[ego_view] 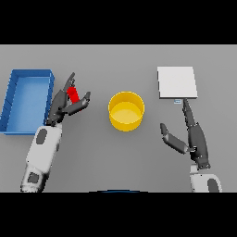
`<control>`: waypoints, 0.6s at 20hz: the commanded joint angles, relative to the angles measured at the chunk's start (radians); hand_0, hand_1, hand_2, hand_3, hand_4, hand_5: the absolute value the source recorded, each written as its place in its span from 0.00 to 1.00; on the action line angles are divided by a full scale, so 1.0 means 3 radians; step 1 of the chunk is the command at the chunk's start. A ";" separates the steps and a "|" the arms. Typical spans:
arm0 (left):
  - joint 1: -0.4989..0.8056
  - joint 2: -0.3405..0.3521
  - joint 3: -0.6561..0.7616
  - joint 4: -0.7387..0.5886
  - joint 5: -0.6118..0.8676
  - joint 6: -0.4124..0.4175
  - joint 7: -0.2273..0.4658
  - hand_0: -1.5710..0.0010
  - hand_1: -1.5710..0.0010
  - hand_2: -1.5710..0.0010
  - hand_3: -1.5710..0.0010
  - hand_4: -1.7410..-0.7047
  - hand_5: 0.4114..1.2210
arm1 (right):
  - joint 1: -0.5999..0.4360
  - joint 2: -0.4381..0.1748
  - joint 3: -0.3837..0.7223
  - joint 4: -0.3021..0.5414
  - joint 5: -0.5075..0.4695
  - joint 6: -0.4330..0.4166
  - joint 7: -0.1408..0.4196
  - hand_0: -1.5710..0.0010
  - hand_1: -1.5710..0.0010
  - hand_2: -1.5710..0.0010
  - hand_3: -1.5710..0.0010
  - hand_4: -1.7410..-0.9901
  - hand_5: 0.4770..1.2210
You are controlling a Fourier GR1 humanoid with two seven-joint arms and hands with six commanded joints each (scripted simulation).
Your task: Pick up the red beaker and tilt it to pour out 1 green nut into yellow bowl. Pick up the yellow bowl and place it on the metallic measuring scale.
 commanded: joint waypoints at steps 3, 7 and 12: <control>-0.0090 -0.0047 0.0100 0.0159 0.0079 0.0032 -0.0131 1.00 0.98 0.96 0.98 0.35 0.39 | 0.0052 0.0028 0.0039 -0.0058 0.0048 -0.0030 -0.0036 1.00 1.00 1.00 1.00 0.64 0.22; -0.0163 -0.0099 0.0167 0.0243 0.0093 0.0164 -0.0063 0.58 0.55 0.53 0.54 0.23 0.65 | -0.0013 0.0007 -0.0018 -0.0004 0.0010 -0.0036 0.0037 1.00 1.00 1.00 1.00 0.65 0.23; -0.0204 -0.0078 0.0039 0.0270 -0.0029 0.0177 -0.0040 0.19 0.18 0.17 0.24 0.19 0.89 | -0.0004 0.0032 -0.0003 -0.0020 0.0005 -0.0035 0.0046 1.00 1.00 1.00 1.00 0.65 0.22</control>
